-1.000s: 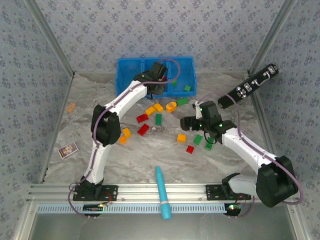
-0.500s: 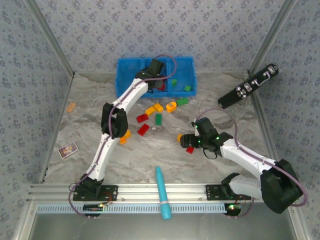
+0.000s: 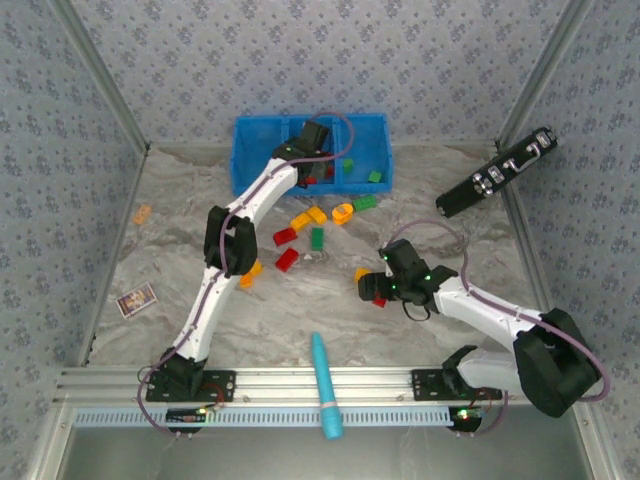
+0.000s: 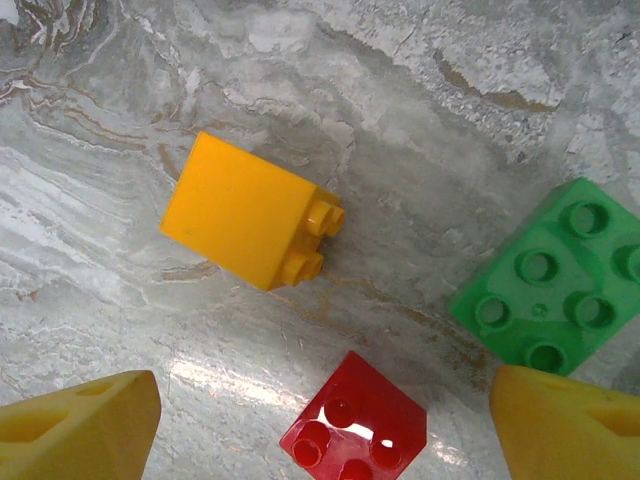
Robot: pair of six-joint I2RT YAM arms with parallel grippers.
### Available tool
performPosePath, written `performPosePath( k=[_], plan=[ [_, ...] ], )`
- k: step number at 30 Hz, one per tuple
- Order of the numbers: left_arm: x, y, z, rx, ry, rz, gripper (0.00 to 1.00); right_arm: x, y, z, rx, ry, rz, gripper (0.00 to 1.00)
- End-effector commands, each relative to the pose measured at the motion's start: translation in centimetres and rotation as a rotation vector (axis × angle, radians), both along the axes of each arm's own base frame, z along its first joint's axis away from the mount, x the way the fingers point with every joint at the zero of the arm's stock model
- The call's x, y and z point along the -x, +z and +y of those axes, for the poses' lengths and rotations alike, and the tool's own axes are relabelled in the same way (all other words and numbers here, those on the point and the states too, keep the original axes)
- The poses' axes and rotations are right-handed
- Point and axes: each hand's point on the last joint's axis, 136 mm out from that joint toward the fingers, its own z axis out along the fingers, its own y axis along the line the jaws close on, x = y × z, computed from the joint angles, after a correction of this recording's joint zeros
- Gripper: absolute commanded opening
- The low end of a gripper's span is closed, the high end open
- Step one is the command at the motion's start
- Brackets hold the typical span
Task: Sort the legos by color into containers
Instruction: Place the lego in the container, then pick up the lego from the bottom-center of the table.
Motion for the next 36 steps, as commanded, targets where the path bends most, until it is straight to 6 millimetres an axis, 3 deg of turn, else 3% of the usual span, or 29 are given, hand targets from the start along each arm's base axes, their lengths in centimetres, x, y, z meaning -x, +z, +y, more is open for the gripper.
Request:
performPosePath(
  k=[1,9,18,23,29,36],
  plan=[
    [0.4,8.4,-0.6,0.042,-0.043,-0.140,0.64,1.0,-1.1,-0.9,0.038,-0.045,0.042,0.86],
    [3.6,16.1,-1.4,-0.011,-0.126,-0.274,0.67,1.3,-2.4,-1.8,0.090,-0.135,0.109,0.77],
    [8.4,19.8,1.3,0.022,-0.116,-0.332,0.69,1.2,-3.7,-1.1,0.104,-0.158,0.172,0.64],
    [11.4,18.5,4.2,-0.032,-0.094,-0.306,0.70,1.3,-4.1,-1.2,0.123,-0.160,0.190,0.53],
    [14.5,14.5,7.7,-0.026,-0.028,-0.202,0.70,1.5,-4.3,-1.0,0.153,-0.137,0.217,0.40],
    [19.3,8.4,10.6,-0.094,-0.027,-0.037,0.70,0.9,-0.7,-1.1,0.200,-0.048,0.182,0.33]
  ],
)
